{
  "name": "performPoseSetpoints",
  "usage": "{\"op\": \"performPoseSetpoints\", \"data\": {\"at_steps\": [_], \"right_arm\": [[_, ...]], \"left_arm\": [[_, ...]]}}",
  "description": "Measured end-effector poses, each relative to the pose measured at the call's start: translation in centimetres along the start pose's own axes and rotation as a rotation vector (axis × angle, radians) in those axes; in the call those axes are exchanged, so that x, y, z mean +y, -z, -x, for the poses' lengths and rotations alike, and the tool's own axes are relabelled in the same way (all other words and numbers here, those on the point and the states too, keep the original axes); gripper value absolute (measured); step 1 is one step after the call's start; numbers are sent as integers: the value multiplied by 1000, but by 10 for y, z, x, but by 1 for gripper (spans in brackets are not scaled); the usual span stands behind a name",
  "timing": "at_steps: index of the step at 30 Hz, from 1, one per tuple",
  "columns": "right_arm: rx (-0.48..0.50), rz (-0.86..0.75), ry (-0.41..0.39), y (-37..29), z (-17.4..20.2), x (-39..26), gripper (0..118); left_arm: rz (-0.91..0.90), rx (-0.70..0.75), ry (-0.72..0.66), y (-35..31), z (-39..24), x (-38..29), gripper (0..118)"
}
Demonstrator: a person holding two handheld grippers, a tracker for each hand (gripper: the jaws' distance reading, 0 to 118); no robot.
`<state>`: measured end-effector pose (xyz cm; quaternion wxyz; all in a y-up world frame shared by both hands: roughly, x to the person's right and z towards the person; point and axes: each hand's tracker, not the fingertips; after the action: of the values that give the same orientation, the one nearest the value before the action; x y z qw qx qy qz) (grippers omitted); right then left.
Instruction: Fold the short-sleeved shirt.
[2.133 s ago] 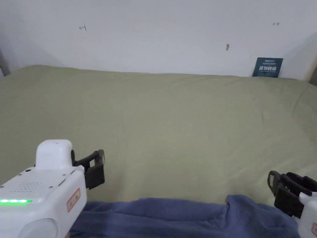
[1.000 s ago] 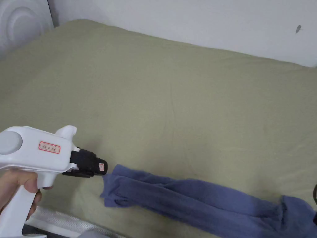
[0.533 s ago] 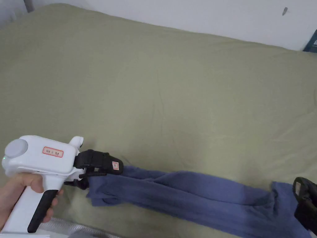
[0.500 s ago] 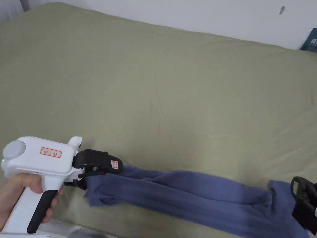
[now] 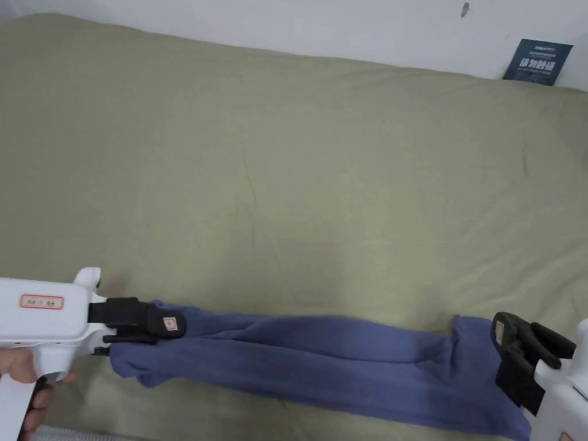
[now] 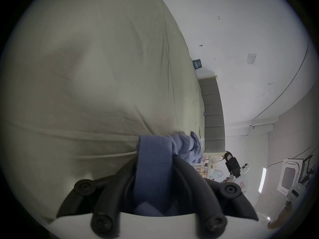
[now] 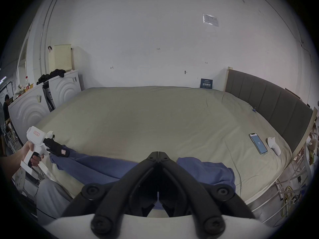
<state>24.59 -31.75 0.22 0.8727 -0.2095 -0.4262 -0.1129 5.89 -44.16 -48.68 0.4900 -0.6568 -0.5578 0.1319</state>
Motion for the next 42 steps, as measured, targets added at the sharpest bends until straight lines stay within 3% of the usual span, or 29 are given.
{"op": "performPoseSetpoints", "data": {"at_steps": [7,11,16,19,22,29,30,31,33,34,40,41,42], "right_arm": [[40,-16,17,1,-2,2,1],[58,-17,26,2,-4,0,1],[70,-20,39,-7,-10,-5,1],[71,-19,52,-13,-18,-9,1],[63,-17,68,-17,-26,-13,1],[30,0,112,-27,-46,-23,1],[22,1,123,-29,-50,-24,1],[14,5,133,-29,-53,-25,1],[3,8,150,-31,-59,-26,1],[-3,12,158,-31,-62,-27,1],[-11,19,191,-27,-71,-28,1],[-11,19,190,-27,-71,-29,1],[-11,22,188,-26,-69,-29,1]], "left_arm": [[-102,208,18,-80,-17,-1,16],[-78,328,68,-74,-51,-2,16],[-21,502,258,-28,-126,-15,16],[6,508,341,8,-167,-26,16],[15,604,438,56,-193,-41,16],[63,623,473,174,-197,-59,16],[77,659,482,189,-194,-61,18],[80,642,471,199,-192,-63,38],[105,544,434,212,-188,-67,97],[101,516,420,212,-189,-69,113],[72,451,413,161,-198,-70,111],[51,430,408,148,-199,-68,107],[26,409,401,131,-196,-67,95]]}}
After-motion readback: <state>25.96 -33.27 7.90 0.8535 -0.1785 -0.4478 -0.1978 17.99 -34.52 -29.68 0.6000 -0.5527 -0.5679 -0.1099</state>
